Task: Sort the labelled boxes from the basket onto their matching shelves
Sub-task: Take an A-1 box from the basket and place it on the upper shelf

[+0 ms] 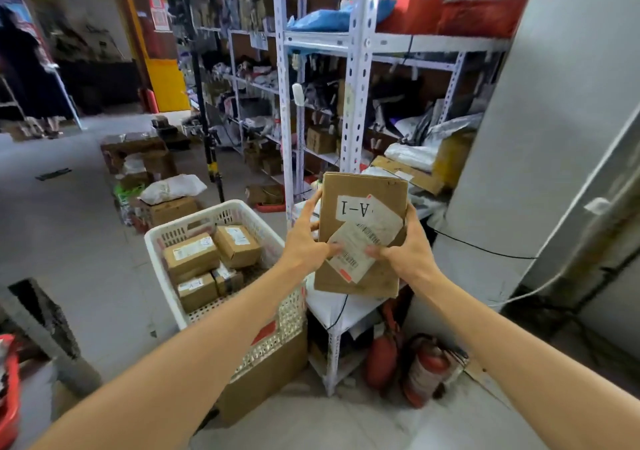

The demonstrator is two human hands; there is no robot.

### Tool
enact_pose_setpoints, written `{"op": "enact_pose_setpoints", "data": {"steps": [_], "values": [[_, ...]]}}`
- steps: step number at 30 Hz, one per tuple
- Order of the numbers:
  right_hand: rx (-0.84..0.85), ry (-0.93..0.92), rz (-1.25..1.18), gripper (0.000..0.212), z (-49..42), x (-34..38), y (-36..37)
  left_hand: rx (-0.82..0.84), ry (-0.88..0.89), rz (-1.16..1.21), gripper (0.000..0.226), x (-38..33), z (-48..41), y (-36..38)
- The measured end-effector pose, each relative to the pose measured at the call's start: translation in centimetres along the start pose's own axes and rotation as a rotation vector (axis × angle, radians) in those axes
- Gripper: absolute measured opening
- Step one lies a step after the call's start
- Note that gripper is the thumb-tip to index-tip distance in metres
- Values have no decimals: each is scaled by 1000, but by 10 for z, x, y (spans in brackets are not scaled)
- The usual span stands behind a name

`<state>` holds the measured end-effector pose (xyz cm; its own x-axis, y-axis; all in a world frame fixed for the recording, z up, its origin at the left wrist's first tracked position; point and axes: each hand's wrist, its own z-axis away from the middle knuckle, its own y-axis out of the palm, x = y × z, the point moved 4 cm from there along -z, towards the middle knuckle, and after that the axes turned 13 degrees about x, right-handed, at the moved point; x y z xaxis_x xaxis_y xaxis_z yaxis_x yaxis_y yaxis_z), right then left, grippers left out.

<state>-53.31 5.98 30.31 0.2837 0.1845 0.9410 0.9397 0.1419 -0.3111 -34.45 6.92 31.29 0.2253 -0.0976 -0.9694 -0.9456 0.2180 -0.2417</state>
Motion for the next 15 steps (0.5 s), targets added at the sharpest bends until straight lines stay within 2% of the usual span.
{"op": "enact_pose_setpoints", "data": {"steps": [6, 15], "values": [[-137, 18, 32, 113, 7, -14, -69, 123, 39, -15, 101, -22, -49, 58], [-368, 43, 67, 109, 37, -34, -183, 333, 98, 17, 102, -60, -116, 172]]}}
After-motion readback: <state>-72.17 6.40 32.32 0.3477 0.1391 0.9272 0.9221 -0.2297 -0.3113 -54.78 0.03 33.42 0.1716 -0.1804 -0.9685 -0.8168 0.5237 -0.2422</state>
